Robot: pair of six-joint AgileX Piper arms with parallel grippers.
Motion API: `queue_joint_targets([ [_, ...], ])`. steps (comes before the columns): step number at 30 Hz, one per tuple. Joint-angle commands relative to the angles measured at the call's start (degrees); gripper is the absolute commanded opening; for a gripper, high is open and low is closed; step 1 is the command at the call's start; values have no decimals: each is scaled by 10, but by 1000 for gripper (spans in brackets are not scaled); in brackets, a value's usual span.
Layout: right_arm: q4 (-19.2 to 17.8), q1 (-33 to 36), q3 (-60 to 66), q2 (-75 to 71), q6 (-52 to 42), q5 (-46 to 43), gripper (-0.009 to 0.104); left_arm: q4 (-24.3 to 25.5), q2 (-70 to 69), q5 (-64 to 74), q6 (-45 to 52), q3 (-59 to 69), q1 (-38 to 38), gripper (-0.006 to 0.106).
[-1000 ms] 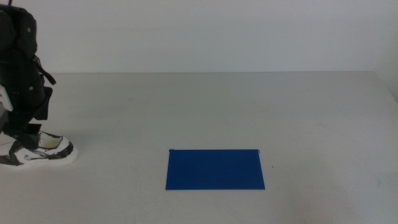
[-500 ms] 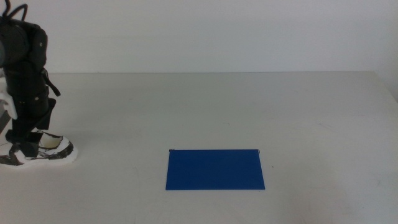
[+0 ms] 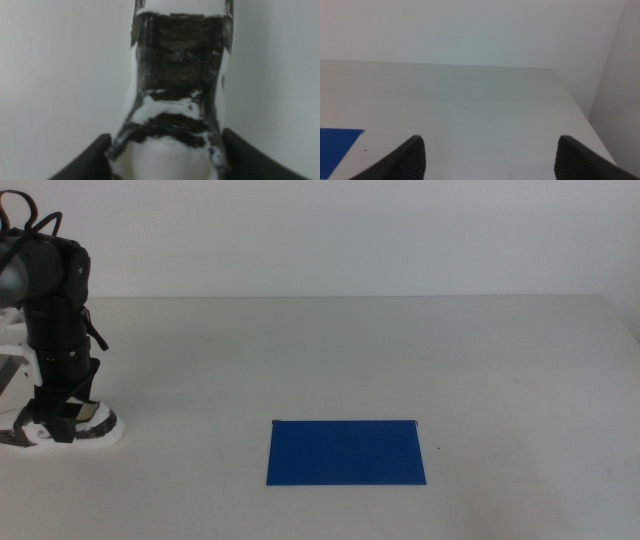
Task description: Use one arm to grab the shoe from the table and place it on the mat.
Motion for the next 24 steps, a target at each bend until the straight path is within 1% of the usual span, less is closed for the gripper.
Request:
queue_joint_targets([
  [1, -5, -3, -5, -12, -7, -45, 66, 7, -32, 10, -7, -17, 1, 60],
  [4, -5, -3, -5, -12, -7, -45, 66, 7, -32, 10, -6, -17, 1, 45],
  [5, -5, -3, -5, -12, -7, -45, 66, 0, -32, 11, -6, -17, 1, 14],
  [6, -5, -3, -5, -12, -7, -45, 66, 0, -33, 14, -6, -18, 0, 1],
  [7, -5, -3, -5, -12, -7, -45, 66, -1, -38, 25, -7, -19, -4, -1],
  [10, -5, -3, -5, -12, -7, -45, 66, 12, -49, 46, -31, -26, -20, -1],
  [14, -5, -3, -5, -12, -7, -45, 66, 28, -57, 70, -71, -43, -60, -1],
  [19, -5, -3, -5, -12, -7, -45, 66, 0, -66, 70, -99, -63, -112, -1],
  [24, -5, -3, -5, -12, -7, -45, 66, -19, -87, 70, -175, -68, -180, -1],
])
